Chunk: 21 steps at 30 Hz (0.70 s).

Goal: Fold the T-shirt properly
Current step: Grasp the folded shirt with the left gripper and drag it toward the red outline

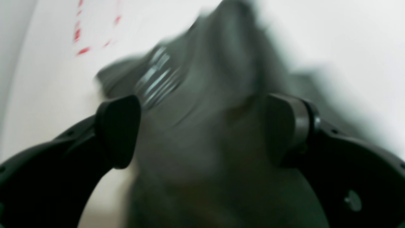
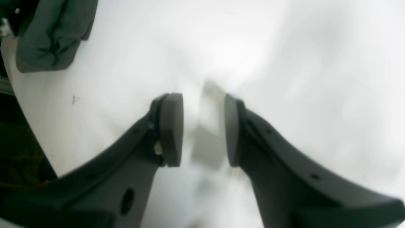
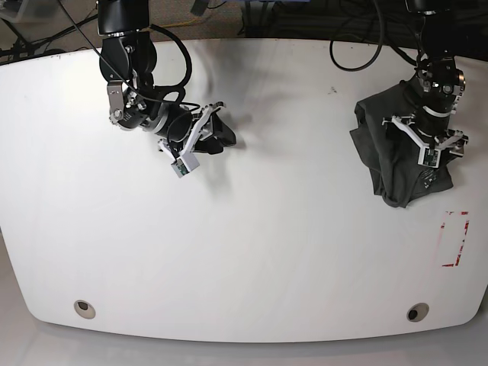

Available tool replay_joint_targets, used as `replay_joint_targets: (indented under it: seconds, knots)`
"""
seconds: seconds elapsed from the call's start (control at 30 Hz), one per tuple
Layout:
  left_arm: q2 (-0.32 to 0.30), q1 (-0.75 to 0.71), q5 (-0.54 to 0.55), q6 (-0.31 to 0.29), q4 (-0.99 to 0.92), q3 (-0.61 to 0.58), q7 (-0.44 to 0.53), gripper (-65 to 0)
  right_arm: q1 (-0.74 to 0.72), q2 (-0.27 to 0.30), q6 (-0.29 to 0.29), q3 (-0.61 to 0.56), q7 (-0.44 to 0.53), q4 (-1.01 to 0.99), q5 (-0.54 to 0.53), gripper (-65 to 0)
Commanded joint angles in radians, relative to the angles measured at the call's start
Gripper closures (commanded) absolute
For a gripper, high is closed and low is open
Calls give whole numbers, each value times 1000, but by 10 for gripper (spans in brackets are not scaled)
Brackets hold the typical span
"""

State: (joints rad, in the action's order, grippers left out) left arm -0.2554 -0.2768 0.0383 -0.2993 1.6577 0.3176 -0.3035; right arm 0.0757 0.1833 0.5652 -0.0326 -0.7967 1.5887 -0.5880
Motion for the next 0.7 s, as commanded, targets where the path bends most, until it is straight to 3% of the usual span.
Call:
replay_joint_targets:
  seconds: [0.0,0.1,0.33,0.47,0.53,0.67]
  knots:
    - [11,-8,58,9,75,38,-21,-564,-11,8,6,4,20,17,-20,-203]
    - [72,-11,116,9,117,61,-41,-562,-4,8,6,4,20,17,-20,-203]
    - [261,0,119,13,91,142,-35,-561,-4,15,6,4,18,16,-17,-203]
    - [295,12,93,33,34,147,-18,-560,-4,15,6,3,18,16,-16,-203]
    - [298,3,90,79,14,147,31,-560,-4,15,6,3,18,16,-14,-203]
    - [304,-26,91,104,9,145,102,-561,-4,15,6,3,13,16,-14,-203]
